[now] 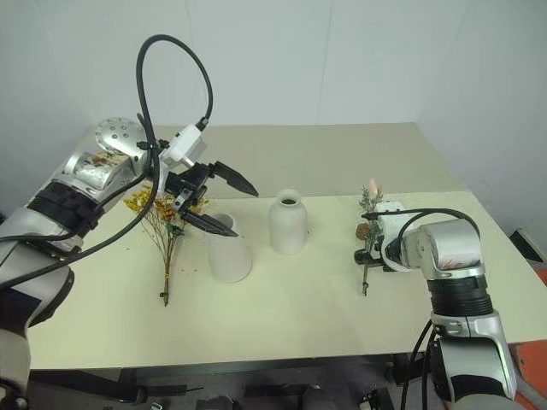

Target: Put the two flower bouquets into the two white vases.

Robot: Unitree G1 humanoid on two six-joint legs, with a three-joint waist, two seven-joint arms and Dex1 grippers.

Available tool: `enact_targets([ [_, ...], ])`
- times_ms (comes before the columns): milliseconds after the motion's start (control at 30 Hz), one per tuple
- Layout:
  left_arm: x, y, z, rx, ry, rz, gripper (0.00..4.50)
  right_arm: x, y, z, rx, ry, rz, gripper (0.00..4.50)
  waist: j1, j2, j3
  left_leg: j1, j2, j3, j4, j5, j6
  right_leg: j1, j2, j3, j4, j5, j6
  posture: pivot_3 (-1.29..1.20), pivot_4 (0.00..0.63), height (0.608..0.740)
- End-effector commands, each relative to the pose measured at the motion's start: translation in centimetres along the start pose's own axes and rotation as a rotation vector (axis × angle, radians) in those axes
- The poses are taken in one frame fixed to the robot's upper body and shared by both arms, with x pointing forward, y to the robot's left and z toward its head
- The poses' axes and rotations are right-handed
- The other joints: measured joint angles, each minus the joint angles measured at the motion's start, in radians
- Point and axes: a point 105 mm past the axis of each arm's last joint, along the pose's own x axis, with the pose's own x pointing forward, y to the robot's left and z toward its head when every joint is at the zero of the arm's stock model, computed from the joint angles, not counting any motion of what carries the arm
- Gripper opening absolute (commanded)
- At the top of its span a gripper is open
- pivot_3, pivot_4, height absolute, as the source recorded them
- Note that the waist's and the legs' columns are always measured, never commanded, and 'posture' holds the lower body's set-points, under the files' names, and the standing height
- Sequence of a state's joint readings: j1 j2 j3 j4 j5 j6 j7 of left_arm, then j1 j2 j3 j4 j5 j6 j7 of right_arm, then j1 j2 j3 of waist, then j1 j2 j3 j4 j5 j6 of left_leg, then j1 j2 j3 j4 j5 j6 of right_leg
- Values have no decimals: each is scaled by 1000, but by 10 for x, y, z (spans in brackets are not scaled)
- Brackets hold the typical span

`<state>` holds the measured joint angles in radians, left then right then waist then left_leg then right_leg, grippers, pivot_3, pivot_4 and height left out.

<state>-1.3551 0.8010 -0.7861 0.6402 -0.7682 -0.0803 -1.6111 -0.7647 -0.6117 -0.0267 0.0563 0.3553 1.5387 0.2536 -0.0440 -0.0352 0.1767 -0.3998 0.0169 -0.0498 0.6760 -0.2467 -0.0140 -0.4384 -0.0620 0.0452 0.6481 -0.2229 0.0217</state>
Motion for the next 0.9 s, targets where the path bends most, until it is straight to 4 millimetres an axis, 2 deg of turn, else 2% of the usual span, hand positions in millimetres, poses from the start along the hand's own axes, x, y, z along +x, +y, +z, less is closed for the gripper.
enact_targets([
  [33, -7, -3, 9, 16, -28, 10, 4493, -4, 1, 17, -9, -63, 2, 4319, -2, 0, 0, 0, 0, 0, 0, 0, 0, 0, 0, 0, 0, 0, 0, 0, 150, 740],
  [133, -9, -6, 8, 10, -31, 11, 4500, -2, 2, 17, -26, -52, 1, 3598, -1, 0, 0, 0, 0, 0, 0, 0, 0, -1, 0, 0, 0, 0, 0, 0, 150, 740],
  [467, -15, -11, 10, -1, -45, 25, 4500, 1, 1, 14, -20, -32, 14, 130, -2, 0, 0, 0, 0, 0, 0, 0, 0, 0, 0, 0, 0, 0, 0, 0, 150, 740],
  [633, -18, -11, 9, -3, -46, 40, 4500, -7, -2, 18, -22, -53, -11, 29, -1, 0, 0, 0, 0, 0, 1, 0, 0, 0, 0, 0, 0, 0, 0, 0, 150, 740],
  [733, -24, -11, 12, -6, -58, 66, 4500, -23, -12, 34, -3, -151, -93, 29, -2, 0, 0, -1, 0, 0, 1, 0, 0, -1, 0, 0, 0, 0, 0, 0, 150, 740],
  [833, -48, -11, 15, -63, -114, 156, 4500, -76, -39, 89, 90, -564, -286, 29, -2, 1, 1, -1, 0, 0, 1, 0, 0, -1, 0, 0, 0, 0, 0, 0, 150, 740],
  [900, -58, -13, 11, -104, -128, 203, 4500, -100, -40, 105, 60, -732, -351, 29, -6, 6, 4, -2, 0, 0, 1, 0, 0, -4, 0, 1, 2, 0, 0, 0, 150, 740],
])
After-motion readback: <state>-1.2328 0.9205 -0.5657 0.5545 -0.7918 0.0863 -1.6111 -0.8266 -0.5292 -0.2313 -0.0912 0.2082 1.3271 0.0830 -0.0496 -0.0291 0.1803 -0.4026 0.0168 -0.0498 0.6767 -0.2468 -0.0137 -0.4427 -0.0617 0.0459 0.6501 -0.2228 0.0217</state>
